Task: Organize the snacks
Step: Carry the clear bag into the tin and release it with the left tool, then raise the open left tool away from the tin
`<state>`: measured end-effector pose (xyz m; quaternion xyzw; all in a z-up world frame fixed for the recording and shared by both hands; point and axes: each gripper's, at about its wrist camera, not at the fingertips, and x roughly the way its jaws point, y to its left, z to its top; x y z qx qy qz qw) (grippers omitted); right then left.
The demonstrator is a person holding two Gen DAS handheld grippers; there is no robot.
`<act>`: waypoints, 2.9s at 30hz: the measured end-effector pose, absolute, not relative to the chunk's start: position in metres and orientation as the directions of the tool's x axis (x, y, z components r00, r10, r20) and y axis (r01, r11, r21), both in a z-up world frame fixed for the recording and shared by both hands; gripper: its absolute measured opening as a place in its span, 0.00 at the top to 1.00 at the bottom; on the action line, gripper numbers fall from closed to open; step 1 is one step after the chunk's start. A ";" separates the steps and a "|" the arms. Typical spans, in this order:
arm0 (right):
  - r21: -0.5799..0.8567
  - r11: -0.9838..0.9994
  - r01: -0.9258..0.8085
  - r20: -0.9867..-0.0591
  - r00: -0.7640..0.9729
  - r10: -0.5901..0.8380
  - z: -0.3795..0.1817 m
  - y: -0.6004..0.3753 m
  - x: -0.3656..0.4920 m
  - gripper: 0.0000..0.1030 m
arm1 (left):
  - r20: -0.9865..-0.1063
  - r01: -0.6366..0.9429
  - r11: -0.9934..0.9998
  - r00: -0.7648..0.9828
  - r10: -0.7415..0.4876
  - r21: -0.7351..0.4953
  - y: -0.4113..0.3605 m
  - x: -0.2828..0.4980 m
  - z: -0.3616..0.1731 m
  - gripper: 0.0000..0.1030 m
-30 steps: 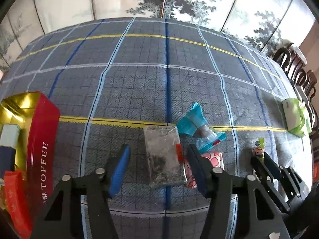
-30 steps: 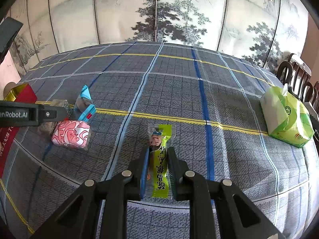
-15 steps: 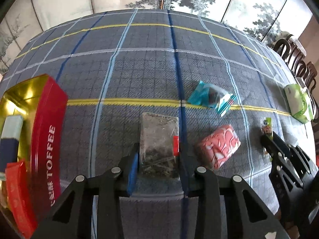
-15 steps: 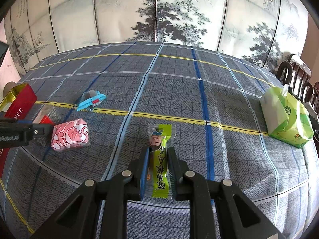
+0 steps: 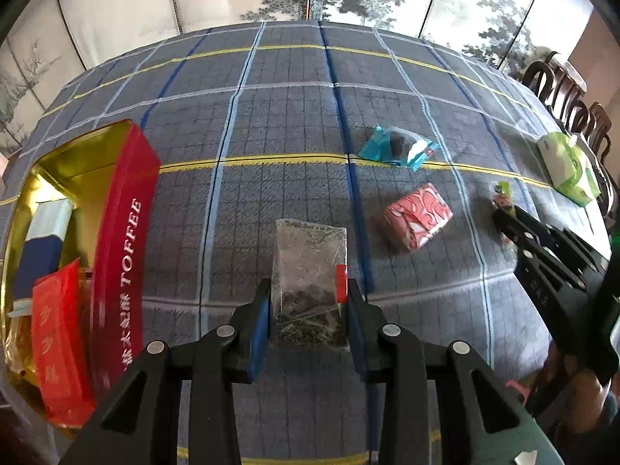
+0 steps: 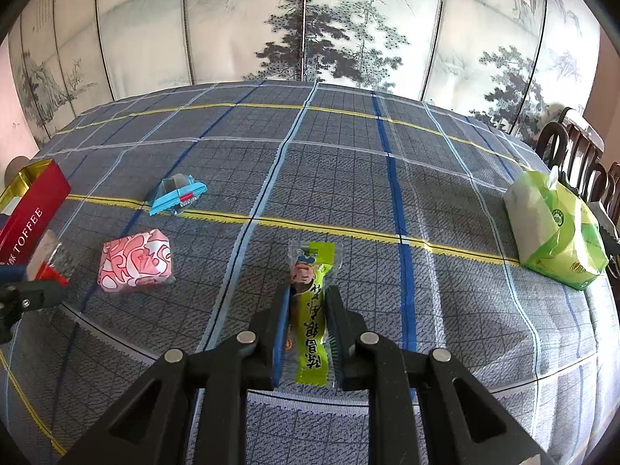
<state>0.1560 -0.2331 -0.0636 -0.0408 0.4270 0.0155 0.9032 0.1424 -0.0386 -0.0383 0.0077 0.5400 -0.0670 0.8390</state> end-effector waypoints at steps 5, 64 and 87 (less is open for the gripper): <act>-0.069 0.996 -0.063 -0.772 0.636 -0.013 -0.063 -0.231 0.155 0.81 | -0.895 0.139 0.990 0.436 -0.094 -0.036 -0.035 0.131 -0.021 0.69; -0.079 0.995 -0.062 -0.770 0.637 -0.022 -0.063 -0.230 0.154 0.81 | -0.906 -0.025 0.999 0.422 0.032 0.024 0.162 0.072 -0.018 0.63; -0.078 0.995 -0.062 -0.770 0.637 -0.021 -0.063 -0.230 0.154 0.81 | -0.859 -0.030 0.999 0.509 0.051 0.041 0.149 0.045 0.013 0.42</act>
